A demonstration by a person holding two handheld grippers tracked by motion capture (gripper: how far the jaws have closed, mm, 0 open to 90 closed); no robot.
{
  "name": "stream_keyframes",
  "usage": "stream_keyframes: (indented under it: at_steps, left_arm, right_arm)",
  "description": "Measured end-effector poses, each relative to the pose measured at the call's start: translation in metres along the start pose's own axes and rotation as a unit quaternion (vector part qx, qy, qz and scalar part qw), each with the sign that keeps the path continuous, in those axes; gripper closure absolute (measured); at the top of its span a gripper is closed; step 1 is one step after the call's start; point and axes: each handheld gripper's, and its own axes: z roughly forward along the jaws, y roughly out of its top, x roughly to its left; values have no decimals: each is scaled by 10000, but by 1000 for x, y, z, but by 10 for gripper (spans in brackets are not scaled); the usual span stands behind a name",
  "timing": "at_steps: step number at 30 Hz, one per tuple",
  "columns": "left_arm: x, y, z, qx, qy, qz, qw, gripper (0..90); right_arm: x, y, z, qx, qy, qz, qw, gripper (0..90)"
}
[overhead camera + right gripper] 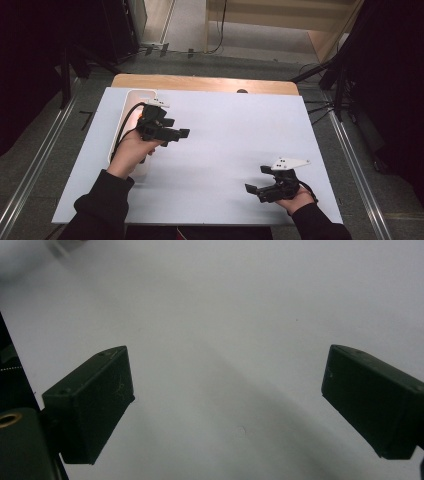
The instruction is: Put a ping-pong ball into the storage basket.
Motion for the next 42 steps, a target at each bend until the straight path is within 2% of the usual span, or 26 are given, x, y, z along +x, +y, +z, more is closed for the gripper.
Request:
stream_keyframes:
  at_steps: [4, 10, 27, 42]
  left_arm:
    - [0, -5, 2, 2, -198, 39, 9998, 261]
    - [-4, -12, 3, 3, -155, 131, 9998, 260]
    - [-14, -27, 0, 5, -303, 401, 9987, 260]
    - [-19, -42, -4, -74, -401, 489, 9980, 259]
  right_arm:
    - [1, 0, 0, -24, -13, -5, 10000, 51]
    - [1, 0, 0, -29, 0, -24, 10000, 51]
    - [1, 0, 0, -26, 0, -17, 10000, 51]
    - [1, 0, 0, 0, 11, -30, 10000, 51]
